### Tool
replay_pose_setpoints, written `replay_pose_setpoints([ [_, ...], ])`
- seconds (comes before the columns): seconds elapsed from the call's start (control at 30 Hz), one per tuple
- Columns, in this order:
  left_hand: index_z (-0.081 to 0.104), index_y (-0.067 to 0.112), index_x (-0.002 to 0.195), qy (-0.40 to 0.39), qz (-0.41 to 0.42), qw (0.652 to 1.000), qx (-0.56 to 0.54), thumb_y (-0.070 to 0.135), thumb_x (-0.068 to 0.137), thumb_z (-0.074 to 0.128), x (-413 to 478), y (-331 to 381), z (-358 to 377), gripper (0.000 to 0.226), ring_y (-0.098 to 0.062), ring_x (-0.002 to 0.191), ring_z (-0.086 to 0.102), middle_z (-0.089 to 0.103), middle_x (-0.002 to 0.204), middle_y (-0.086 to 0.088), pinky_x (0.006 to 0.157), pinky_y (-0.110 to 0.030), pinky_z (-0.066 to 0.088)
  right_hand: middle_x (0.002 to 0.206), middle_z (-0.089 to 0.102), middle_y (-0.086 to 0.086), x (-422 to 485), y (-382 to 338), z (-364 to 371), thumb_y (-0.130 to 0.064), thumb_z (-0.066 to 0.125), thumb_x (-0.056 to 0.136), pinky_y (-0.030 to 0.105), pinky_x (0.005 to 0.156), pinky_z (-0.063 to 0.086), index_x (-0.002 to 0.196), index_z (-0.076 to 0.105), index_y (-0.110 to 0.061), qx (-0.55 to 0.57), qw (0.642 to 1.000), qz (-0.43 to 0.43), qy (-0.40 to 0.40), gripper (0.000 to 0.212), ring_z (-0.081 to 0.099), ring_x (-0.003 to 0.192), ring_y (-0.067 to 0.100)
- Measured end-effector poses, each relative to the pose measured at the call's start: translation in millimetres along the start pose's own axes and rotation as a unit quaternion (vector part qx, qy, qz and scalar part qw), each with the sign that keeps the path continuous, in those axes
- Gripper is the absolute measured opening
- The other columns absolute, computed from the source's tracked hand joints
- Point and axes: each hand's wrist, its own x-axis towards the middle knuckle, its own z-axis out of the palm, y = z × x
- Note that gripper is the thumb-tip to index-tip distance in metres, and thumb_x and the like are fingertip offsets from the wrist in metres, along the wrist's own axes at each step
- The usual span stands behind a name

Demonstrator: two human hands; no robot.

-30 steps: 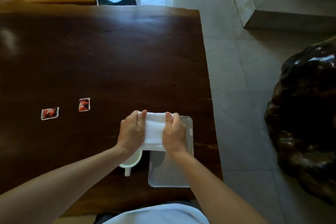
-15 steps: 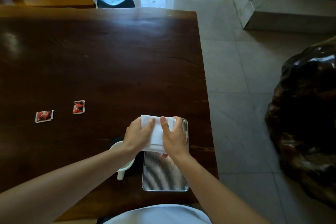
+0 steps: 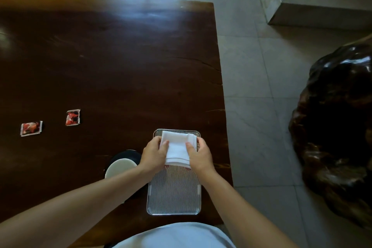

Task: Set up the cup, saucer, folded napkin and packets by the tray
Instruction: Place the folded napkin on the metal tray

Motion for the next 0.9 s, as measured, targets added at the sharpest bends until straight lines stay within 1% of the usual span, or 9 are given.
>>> replay_pose_setpoints([
  [0.07, 0.06, 0.016, 0.113, -0.027, -0.055, 0.997, -0.035, 0.026, 0.103, 0.05, 5.4, -8.3, 3.6, 0.017, -0.024, 0.088, 0.069, 0.068, 0.104, -0.009, 0.057, -0.035, 0.057, 0.115, 0.062, 0.002, 7.8, 5.1, -7.4, -0.023, 0.057, 0.1, 0.035, 0.075, 0.062, 0.138, 0.048, -0.02, 0.019, 0.999, 0.031, -0.031, 0.04, 0.067, 0.096, 0.018],
  [0.23, 0.054, 0.012, 0.133, -0.054, -0.111, 0.989, -0.086, 0.012, 0.1, 0.054, 21.2, -19.7, 7.2, 0.033, -0.024, 0.095, 0.067, 0.065, 0.112, -0.008, 0.065, -0.032, 0.058, 0.123, 0.056, -0.001, 22.2, 11.2, -14.9, -0.01, 0.064, 0.095, 0.033, 0.077, 0.062, 0.152, 0.037, -0.022, 0.043, 0.994, 0.079, -0.065, 0.064, 0.065, 0.102, 0.018],
  [0.37, 0.053, 0.008, 0.136, -0.056, -0.132, 0.984, -0.106, -0.001, 0.095, 0.055, 32.8, -24.3, 7.7, 0.042, -0.024, 0.098, 0.066, 0.063, 0.108, -0.005, 0.078, -0.041, 0.063, 0.13, 0.055, 0.001, 31.2, 12.2, -12.8, -0.003, 0.062, 0.095, 0.024, 0.069, 0.06, 0.15, 0.038, -0.023, 0.017, 0.992, 0.082, -0.093, 0.063, 0.062, 0.097, 0.015],
  [0.47, 0.054, 0.008, 0.138, -0.049, -0.145, 0.984, -0.097, -0.006, 0.092, 0.055, 40.3, -27.7, 8.5, 0.048, -0.029, 0.102, 0.065, 0.063, 0.113, -0.01, 0.082, -0.047, 0.062, 0.133, 0.056, 0.001, 37.9, 15.2, -9.9, -0.003, 0.06, 0.095, 0.027, 0.079, 0.06, 0.149, 0.04, -0.021, -0.028, 0.992, 0.072, -0.099, 0.06, 0.059, 0.105, 0.013],
  [0.63, 0.052, 0.016, 0.142, -0.046, -0.147, 0.987, -0.048, 0.0, 0.095, 0.051, 47.8, -28.4, 7.8, 0.05, -0.023, 0.094, 0.067, 0.065, 0.109, -0.004, 0.076, -0.042, 0.063, 0.141, 0.056, 0.004, 42.9, 19.5, -5.1, -0.001, 0.059, 0.094, 0.037, 0.092, 0.059, 0.149, 0.042, -0.02, -0.064, 0.99, 0.077, -0.103, 0.061, 0.059, 0.119, 0.017],
  [0.7, 0.052, 0.019, 0.142, -0.041, -0.147, 0.988, -0.023, 0.003, 0.097, 0.049, 49.6, -27.7, 8.2, 0.048, -0.024, 0.095, 0.068, 0.066, 0.112, -0.003, 0.078, -0.045, 0.063, 0.142, 0.056, 0.004, 43.6, 20.7, -4.8, -0.001, 0.058, 0.094, 0.032, 0.088, 0.059, 0.15, 0.042, -0.02, -0.081, 0.989, 0.07, -0.102, 0.061, 0.059, 0.119, 0.016],
  [0.8, 0.059, 0.023, 0.135, -0.034, -0.134, 0.99, 0.017, 0.005, 0.097, 0.047, 49.7, -26.1, 8.7, 0.044, -0.028, 0.092, 0.071, 0.07, 0.105, -0.002, 0.076, -0.048, 0.064, 0.141, 0.057, 0.004, 45.6, 21.7, -3.0, -0.003, 0.057, 0.094, 0.016, 0.07, 0.052, 0.15, 0.041, -0.02, -0.113, 0.986, 0.058, -0.104, 0.06, 0.06, 0.108, 0.01],
  [0.87, 0.062, 0.024, 0.131, -0.033, -0.127, 0.991, 0.036, 0.006, 0.098, 0.046, 49.1, -25.2, 9.2, 0.041, -0.03, 0.089, 0.072, 0.072, 0.098, -0.003, 0.073, -0.046, 0.063, 0.141, 0.056, 0.003, 46.3, 20.8, -2.2, -0.005, 0.056, 0.095, 0.014, 0.067, 0.05, 0.15, 0.041, -0.021, -0.128, 0.985, 0.055, -0.101, 0.06, 0.059, 0.095, 0.005],
  [0.9, 0.061, 0.024, 0.132, -0.033, -0.125, 0.991, 0.041, 0.006, 0.098, 0.045, 48.9, -24.7, 9.3, 0.042, -0.031, 0.088, 0.072, 0.072, 0.098, -0.004, 0.071, -0.045, 0.062, 0.142, 0.055, 0.003, 46.6, 20.4, -2.3, -0.005, 0.055, 0.095, 0.016, 0.069, 0.051, 0.151, 0.04, -0.021, -0.133, 0.985, 0.055, -0.098, 0.06, 0.059, 0.097, 0.006],
])
